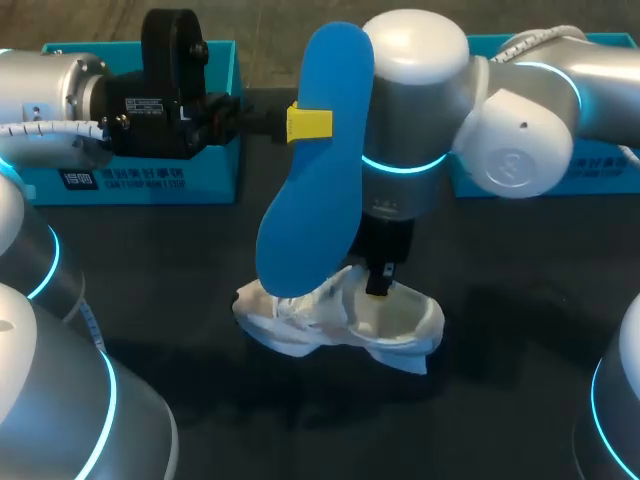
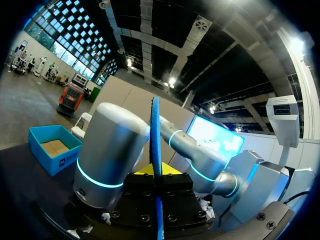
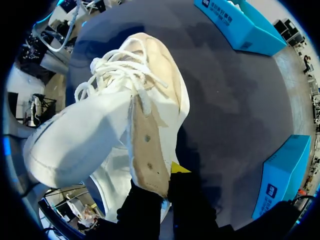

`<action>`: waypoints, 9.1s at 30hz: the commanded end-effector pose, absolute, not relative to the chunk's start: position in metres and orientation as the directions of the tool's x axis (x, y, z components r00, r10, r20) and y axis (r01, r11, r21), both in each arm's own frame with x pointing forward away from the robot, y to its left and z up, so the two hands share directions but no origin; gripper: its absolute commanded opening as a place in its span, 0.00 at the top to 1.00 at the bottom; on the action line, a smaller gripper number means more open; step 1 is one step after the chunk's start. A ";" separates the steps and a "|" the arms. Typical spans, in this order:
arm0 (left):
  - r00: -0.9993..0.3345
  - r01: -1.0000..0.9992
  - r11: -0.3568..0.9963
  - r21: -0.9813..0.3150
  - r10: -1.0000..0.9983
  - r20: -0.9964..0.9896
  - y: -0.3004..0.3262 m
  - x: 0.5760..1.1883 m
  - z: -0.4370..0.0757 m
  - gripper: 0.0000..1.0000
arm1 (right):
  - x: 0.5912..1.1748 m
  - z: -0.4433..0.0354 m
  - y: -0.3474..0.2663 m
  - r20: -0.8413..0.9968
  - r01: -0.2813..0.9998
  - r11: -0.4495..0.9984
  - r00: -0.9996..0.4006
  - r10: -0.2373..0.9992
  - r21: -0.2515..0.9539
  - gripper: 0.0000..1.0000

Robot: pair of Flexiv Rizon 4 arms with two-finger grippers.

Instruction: Take the shoe out of the shoebox, open the shoe tongue, remove and reinsert the insole, then place the shoe into the shoebox

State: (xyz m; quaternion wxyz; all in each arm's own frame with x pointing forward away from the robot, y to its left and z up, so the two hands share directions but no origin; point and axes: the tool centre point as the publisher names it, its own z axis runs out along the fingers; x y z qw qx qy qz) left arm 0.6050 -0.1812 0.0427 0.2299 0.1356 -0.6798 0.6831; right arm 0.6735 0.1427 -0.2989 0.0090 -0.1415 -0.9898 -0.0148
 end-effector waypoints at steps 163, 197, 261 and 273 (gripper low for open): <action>-0.858 -0.498 0.028 -0.867 0.130 0.498 -0.182 0.604 0.042 1.00 | 0.660 -0.219 0.063 0.961 0.997 0.078 -0.026 0.276 0.005 0.00; -0.980 0.194 -0.057 -0.979 0.030 -0.196 -0.161 0.611 0.024 1.00 | 0.673 -0.195 0.072 0.975 0.998 0.066 -0.018 0.222 0.003 0.00; -0.439 0.892 -0.058 -0.449 0.127 -0.889 -0.172 0.597 -0.028 1.00 | 0.683 -0.181 0.076 0.987 0.996 0.090 0.003 0.158 -0.017 0.00; -0.315 0.938 -0.096 -0.333 0.161 -0.935 -0.179 0.586 -0.051 1.00 | 0.683 -0.181 0.076 0.987 0.996 0.090 0.003 0.158 -0.017 0.00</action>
